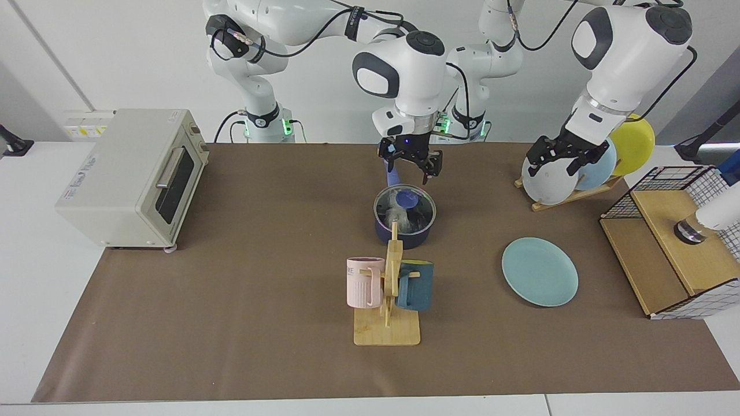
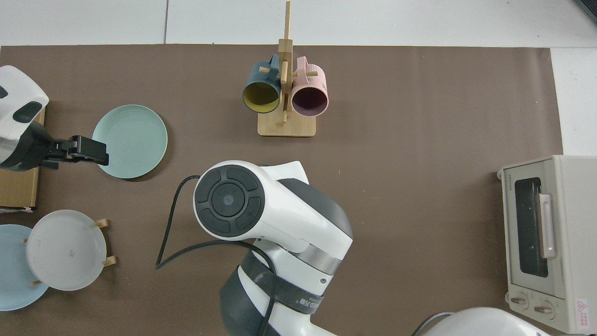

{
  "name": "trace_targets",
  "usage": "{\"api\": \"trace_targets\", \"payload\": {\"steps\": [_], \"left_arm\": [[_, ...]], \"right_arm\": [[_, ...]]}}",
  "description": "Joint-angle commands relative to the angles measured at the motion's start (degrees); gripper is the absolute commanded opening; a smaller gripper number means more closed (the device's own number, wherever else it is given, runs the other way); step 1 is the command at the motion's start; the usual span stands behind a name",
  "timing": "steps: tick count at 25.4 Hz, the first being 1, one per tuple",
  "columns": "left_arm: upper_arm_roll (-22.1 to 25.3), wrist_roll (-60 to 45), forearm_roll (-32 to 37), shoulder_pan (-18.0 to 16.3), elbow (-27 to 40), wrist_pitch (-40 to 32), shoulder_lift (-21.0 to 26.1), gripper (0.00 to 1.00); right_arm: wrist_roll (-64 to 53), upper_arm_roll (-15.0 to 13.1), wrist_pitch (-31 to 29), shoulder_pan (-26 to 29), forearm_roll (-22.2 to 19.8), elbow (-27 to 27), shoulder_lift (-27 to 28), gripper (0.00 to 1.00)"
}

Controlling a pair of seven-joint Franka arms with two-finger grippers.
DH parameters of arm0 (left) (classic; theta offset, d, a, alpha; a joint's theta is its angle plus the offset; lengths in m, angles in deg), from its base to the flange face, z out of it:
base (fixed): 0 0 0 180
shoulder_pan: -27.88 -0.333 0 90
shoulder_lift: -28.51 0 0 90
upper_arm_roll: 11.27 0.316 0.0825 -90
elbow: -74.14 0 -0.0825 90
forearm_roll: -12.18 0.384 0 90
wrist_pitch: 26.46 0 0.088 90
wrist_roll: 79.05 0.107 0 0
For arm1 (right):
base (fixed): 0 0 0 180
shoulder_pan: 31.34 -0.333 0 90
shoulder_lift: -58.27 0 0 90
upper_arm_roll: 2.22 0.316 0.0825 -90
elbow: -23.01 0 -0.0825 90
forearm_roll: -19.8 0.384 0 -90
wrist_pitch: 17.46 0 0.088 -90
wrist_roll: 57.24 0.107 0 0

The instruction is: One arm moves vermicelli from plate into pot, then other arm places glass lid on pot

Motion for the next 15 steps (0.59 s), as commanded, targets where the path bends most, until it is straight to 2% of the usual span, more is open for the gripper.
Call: {"api": "trace_targets", "payload": {"steps": [1, 5, 8, 11, 13, 15], "left_arm": [[0.36, -0.56, 0.14, 0.6, 0.99, -0.02, -1.26, 1.0], [0.36, -0.56, 0.14, 0.6, 0.99, 0.06, -1.26, 1.0], [0.36, -0.56, 0.14, 0.6, 0.99, 0.06, -1.26, 1.0], [0.36, -0.56, 0.14, 0.69, 0.99, -0.02, -1.26, 1.0], [0.36, -0.56, 0.14, 0.69, 0.99, 0.07, -1.26, 1.0], [0.27, -0.56, 0.14, 0.69, 0.99, -0.02, -1.26, 1.0]], "right_arm": [[-10.04, -5.72, 2.73, 0.66, 4.63, -1.29, -3.69, 1.0], [-20.15, -15.13, 3.18, -0.05, 12.98, -1.91, -7.64, 1.0], [-30.24, -21.72, 3.18, -0.49, 15.98, -1.48, -11.06, 1.0], [-38.78, -27.18, 3.36, -0.93, 19.23, -1.04, -12.92, 1.0], [-43.44, -32.36, 3.88, -1.72, 22.22, -0.51, -14.41, 1.0], [-47.66, -36.4, 4.06, -2.25, 24.07, 0.37, -15.55, 1.0]]}}
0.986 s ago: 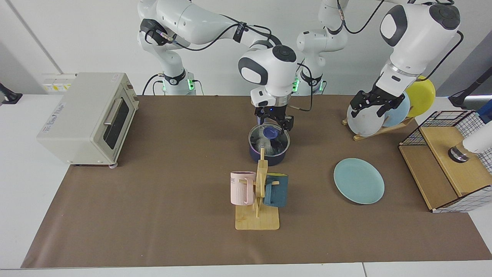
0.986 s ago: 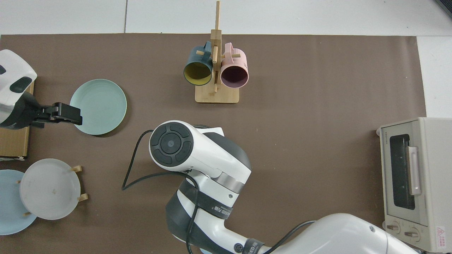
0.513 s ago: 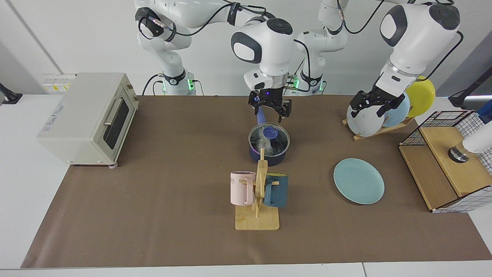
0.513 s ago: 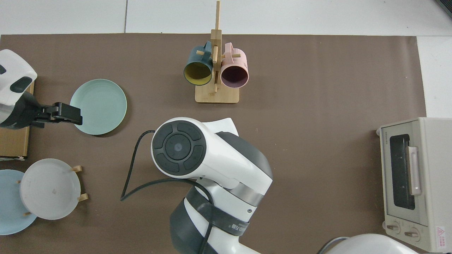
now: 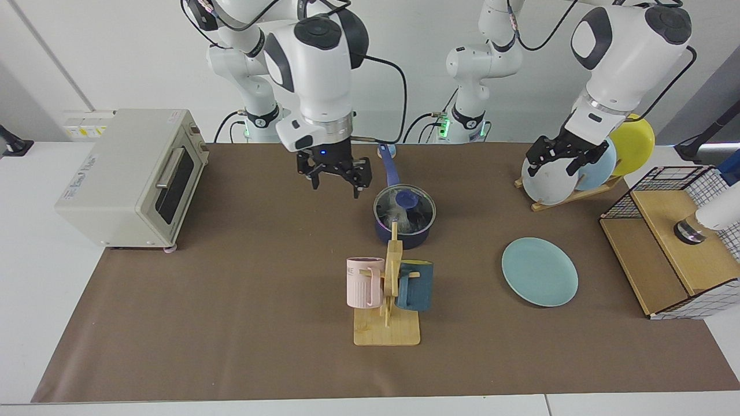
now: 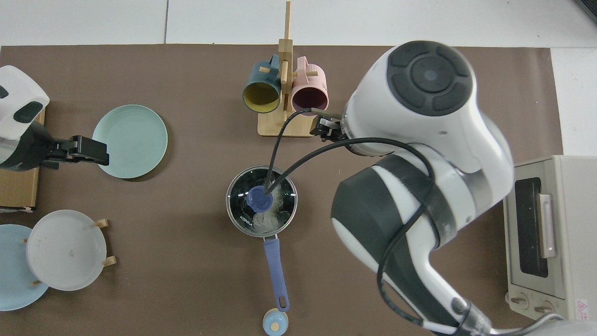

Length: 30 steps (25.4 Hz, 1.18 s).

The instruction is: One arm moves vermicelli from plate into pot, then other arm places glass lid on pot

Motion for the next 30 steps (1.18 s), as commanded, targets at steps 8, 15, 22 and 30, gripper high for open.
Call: {"api": "trace_targets", "payload": {"steps": [8, 15, 22, 30], "left_arm": [[0.39, -0.56, 0.14, 0.64, 0.99, -0.02, -1.24, 1.0], [0.39, -0.56, 0.14, 0.64, 0.99, 0.07, -1.24, 1.0], [0.39, -0.56, 0.14, 0.64, 0.99, -0.02, -1.24, 1.0], [0.47, -0.56, 0.14, 0.64, 0.99, -0.02, -1.24, 1.0]], "right_arm": [[-30.75, -18.32, 3.11, -0.97, 5.44, 4.18, -7.31, 1.0], [-38.23, -20.87, 8.99, 4.72, 6.84, 3.83, -9.24, 1.0], [-39.73, -17.27, 9.88, 9.67, 7.72, 6.98, -15.73, 1.0], [-40.0, -23.94, 9.88, 3.69, 7.63, 13.84, -22.86, 1.0]]}}
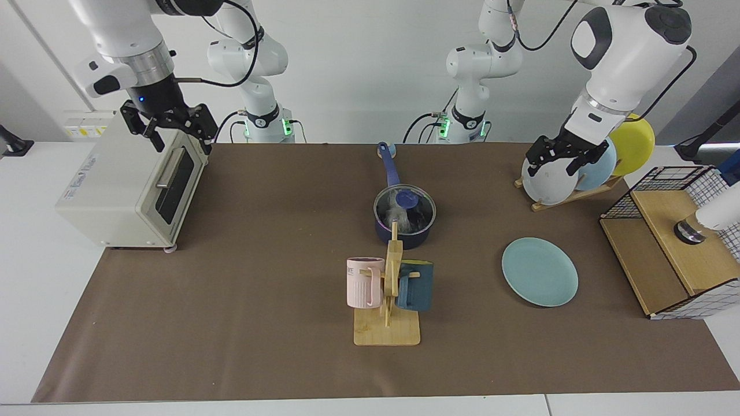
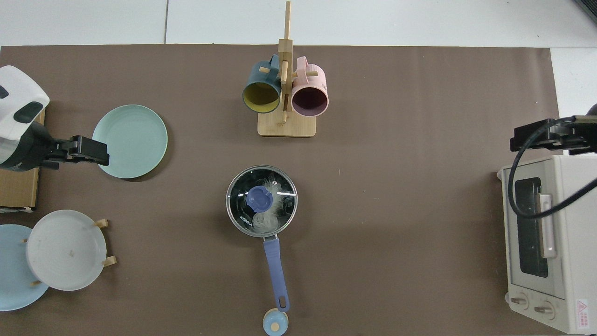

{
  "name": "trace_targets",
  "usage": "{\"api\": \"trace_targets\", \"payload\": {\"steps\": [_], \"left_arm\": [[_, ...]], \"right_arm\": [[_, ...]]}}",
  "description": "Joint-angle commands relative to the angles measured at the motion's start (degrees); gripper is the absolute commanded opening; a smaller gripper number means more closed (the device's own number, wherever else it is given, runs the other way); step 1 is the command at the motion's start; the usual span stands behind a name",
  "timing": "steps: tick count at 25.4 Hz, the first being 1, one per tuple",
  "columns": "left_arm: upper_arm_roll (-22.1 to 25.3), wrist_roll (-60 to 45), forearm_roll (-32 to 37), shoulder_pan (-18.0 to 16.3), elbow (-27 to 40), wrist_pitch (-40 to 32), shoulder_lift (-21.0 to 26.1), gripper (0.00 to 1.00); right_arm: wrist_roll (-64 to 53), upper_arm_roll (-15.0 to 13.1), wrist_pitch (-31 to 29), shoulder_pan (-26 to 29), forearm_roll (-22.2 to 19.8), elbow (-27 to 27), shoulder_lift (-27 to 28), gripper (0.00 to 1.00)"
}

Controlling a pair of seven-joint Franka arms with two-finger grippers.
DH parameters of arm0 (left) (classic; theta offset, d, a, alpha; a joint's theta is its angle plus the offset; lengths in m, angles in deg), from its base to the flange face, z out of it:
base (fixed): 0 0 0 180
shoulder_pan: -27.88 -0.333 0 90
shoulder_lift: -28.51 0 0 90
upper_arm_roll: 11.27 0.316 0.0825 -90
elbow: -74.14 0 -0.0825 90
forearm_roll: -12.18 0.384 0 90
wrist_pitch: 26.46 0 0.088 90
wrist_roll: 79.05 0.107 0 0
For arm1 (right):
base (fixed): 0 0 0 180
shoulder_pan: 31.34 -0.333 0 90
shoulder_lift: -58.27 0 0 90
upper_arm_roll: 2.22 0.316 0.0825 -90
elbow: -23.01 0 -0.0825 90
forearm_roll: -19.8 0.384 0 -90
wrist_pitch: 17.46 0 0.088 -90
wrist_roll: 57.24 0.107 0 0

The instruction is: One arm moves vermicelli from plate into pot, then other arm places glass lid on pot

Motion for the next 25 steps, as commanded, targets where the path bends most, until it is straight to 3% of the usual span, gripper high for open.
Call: {"api": "trace_targets", "payload": {"steps": [1, 6, 25], "left_arm": [[0.4, -0.56, 0.14, 0.63, 0.99, -0.02, -1.22, 1.0], [0.4, -0.56, 0.14, 0.63, 0.99, 0.06, -1.22, 1.0], [0.4, -0.56, 0.14, 0.63, 0.99, -0.02, -1.22, 1.0]], "right_arm": [[-1.2, -4.2, -1.24, -3.18, 1.11, 8.5, -6.31, 1.0], [-1.64, -4.28, -3.8, -2.91, 1.11, 12.81, -9.04, 1.0], [-2.69, -5.69, -3.97, -3.79, 1.55, 12.29, -8.51, 1.0]]}}
